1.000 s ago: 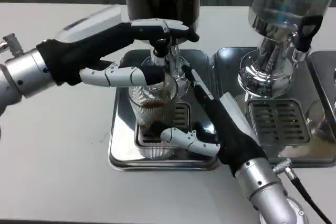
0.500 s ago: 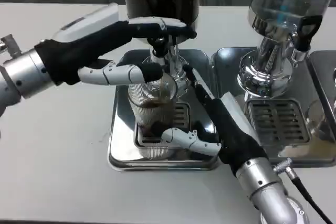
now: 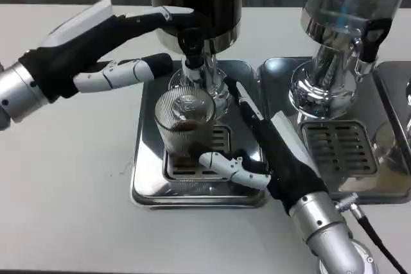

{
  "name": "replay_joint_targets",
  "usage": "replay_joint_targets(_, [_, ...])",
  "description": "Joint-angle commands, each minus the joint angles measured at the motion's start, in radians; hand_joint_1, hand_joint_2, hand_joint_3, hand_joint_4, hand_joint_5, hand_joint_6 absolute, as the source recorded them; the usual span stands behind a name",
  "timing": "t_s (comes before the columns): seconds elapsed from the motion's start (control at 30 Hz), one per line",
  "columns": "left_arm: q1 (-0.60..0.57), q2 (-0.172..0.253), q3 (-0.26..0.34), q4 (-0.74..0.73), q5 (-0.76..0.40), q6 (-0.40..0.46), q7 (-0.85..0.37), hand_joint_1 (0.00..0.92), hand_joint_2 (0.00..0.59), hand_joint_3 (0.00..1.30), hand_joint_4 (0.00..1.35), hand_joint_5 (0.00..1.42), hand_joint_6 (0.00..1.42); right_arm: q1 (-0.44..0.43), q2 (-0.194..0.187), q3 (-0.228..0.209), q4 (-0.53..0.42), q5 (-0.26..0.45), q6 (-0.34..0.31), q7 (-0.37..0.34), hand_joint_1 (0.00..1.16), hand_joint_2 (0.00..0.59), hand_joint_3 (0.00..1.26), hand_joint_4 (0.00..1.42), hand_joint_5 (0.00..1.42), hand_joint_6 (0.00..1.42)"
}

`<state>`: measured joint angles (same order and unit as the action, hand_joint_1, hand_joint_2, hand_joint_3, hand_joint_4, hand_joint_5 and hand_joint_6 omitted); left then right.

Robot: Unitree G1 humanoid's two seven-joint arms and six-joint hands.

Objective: Grasp the cup under the faucet to collect the drink, then remove the cup.

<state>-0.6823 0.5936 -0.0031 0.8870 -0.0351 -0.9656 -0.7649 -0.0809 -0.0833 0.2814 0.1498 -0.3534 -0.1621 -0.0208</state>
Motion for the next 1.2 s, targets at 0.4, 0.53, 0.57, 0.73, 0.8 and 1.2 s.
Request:
replay_joint_targets(0.4, [-0.015, -0.004, 0.071, 0.057, -0.082, 0.014, -0.013, 0.0, 0.157, 0.22, 0.16, 0.2, 0.16, -0.018, 0.011, -0.005, -0.002, 0.007, -0.008, -0.005, 0.52, 0.168, 0.0, 0.0, 0.0, 0.02])
replay_joint_targets(0.53, [-0.005, -0.001, 0.085, 0.054, -0.108, 0.025, -0.025, 0.0, 0.157, 0.21, 0.16, 0.2, 0.17, -0.023, 0.009, -0.006, 0.005, 0.01, -0.015, -0.003, 0.52, 0.175, 0.0, 0.0, 0.0, 0.03])
replay_joint_targets(0.57, [-0.003, 0.0, 0.089, 0.053, -0.115, 0.029, -0.029, 0.0, 0.156, 0.21, 0.17, 0.2, 0.17, -0.022, 0.009, -0.006, 0.006, 0.009, -0.017, -0.006, 0.52, 0.176, 0.0, 0.0, 0.0, 0.03])
replay_joint_targets(0.73, [0.019, 0.004, 0.114, 0.046, -0.149, 0.044, -0.046, 0.0, 0.155, 0.25, 0.22, 0.26, 0.24, -0.026, 0.005, -0.007, 0.012, 0.016, -0.021, -0.001, 0.52, 0.18, 0.0, 0.0, 0.0, 0.03])
replay_joint_targets(0.8, [0.033, 0.007, 0.125, 0.039, -0.159, 0.045, -0.051, 0.0, 0.148, 0.28, 0.27, 0.3, 0.29, -0.027, 0.003, -0.009, 0.013, 0.018, -0.022, 0.001, 0.51, 0.182, 0.0, 0.0, 0.0, 0.03])
replay_joint_targets(1.2, [0.143, 0.031, 0.195, -0.026, -0.211, 0.039, -0.051, 0.0, 0.135, 0.27, 0.28, 0.31, 0.27, -0.048, -0.009, -0.011, 0.034, 0.034, -0.04, 0.009, 0.52, 0.189, 0.0, 0.0, 0.0, 0.03])
